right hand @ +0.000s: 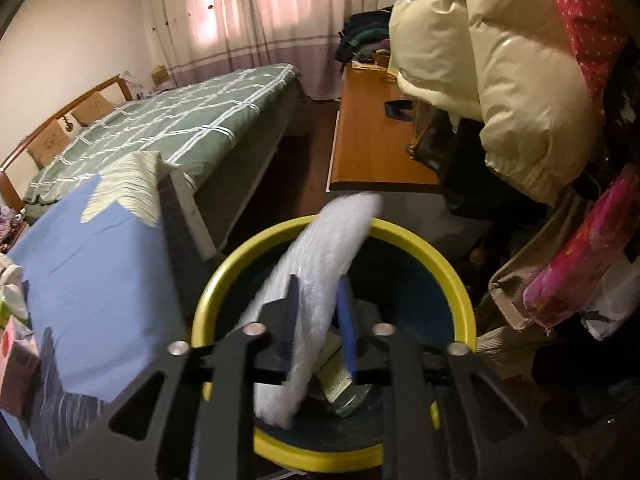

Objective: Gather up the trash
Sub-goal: 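Carry the foam net over the yellow bin and open the right tool, then reach the left tool to the pink strawberry milk carton and grasp it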

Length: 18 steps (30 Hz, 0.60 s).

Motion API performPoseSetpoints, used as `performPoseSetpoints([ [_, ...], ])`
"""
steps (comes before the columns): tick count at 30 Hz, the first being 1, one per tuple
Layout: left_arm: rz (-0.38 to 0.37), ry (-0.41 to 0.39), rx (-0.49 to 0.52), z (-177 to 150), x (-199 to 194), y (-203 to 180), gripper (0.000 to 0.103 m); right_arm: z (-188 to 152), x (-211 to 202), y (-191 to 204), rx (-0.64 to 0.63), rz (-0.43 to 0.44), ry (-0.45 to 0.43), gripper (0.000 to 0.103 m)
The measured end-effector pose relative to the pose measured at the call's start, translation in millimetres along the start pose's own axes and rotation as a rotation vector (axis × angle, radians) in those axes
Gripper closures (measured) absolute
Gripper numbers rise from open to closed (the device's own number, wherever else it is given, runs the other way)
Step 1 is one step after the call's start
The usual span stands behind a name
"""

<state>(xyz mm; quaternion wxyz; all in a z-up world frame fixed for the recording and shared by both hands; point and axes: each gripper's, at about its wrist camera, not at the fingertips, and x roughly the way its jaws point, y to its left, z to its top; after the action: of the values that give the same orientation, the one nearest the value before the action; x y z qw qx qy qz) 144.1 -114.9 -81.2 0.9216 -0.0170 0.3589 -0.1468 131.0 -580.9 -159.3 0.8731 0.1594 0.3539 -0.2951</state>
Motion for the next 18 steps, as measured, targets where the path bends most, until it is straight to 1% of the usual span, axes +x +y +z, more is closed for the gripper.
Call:
performPoseSetpoints([
  [2, -0.009, 0.006, 0.006, 1, 5, -3, 0.005, 0, -1, -1, 0.017, -0.011, -0.009, 0.065],
  [4, -0.022, 0.016, 0.013, 1, 13, -5, 0.005, -2, -10, 1, 0.028, -0.002, -0.031, 0.064],
  [5, -0.025, 0.02, 0.015, 1, 15, -6, 0.005, -4, -18, 4, 0.038, 0.018, -0.049, 0.062],
  [6, -0.032, 0.029, 0.018, 1, 20, -7, 0.005, -6, -25, 6, 0.046, 0.037, -0.065, 0.055],
  [8, -0.053, 0.055, 0.018, 0, 32, -10, 0.005, -13, -43, 18, 0.039, 0.068, -0.123, 0.048],
  [12, -0.096, 0.1, 0.028, -2, 54, -20, 0.005, -24, -60, 47, -0.029, 0.064, -0.206, 0.047],
  [13, -0.102, 0.11, 0.033, -2, 59, -23, 0.005, -27, -59, 54, -0.049, 0.065, -0.212, 0.047],
  [14, -0.1, 0.118, 0.044, 0, 65, -26, 0.005, -27, -57, 60, -0.07, 0.065, -0.199, 0.047],
  [16, -0.101, 0.114, 0.07, 4, 71, -31, 0.005, -27, -57, 63, -0.078, 0.075, -0.205, 0.046],
  [17, -0.102, 0.112, 0.091, 8, 74, -35, 0.005, -27, -57, 64, -0.082, 0.078, -0.205, 0.042],
  [18, -0.102, 0.113, 0.118, 13, 79, -38, 0.005, -27, -56, 65, -0.082, 0.081, -0.202, 0.041],
])
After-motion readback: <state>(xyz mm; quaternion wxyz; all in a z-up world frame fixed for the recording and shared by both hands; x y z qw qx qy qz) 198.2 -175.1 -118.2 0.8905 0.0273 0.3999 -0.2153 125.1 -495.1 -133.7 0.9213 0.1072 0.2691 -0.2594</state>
